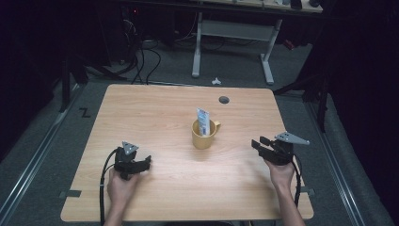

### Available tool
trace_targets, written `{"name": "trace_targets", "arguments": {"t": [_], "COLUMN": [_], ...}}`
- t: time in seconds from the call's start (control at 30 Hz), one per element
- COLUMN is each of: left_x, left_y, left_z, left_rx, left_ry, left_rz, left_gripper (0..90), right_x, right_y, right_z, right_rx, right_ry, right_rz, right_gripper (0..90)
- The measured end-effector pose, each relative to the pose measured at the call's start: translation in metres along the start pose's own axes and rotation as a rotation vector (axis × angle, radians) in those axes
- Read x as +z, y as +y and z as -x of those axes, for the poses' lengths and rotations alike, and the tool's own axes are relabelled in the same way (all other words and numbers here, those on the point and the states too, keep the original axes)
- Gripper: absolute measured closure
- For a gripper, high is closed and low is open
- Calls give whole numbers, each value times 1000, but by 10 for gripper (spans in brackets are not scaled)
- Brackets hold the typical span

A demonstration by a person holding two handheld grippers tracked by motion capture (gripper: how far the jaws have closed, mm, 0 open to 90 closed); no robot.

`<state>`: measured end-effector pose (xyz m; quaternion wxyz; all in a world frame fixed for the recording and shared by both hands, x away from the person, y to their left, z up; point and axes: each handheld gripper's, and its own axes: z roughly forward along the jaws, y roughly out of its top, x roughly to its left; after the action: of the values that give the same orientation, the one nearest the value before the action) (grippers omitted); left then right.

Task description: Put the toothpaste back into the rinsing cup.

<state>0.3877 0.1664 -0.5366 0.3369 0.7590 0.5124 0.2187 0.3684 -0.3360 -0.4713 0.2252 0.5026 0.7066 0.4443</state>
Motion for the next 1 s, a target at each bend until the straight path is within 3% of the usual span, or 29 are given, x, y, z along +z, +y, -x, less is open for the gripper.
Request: {"name": "trace_targets", "arguments": {"t": [0.87, 1.0], "left_x": [0, 0], "left_y": [0, 0], "left_z": [0, 0], "left_rx": [0, 0], "left_ry": [0, 0], "left_rz": [0, 0], "left_gripper": [216, 216], "right_x": [16, 20], "right_y": [-7, -11], "right_z": [-8, -4], "right_rx": [-17, -1], "right_ry": [16, 11], "right_rz": [-33, -34], "right_gripper": [544, 545]}}
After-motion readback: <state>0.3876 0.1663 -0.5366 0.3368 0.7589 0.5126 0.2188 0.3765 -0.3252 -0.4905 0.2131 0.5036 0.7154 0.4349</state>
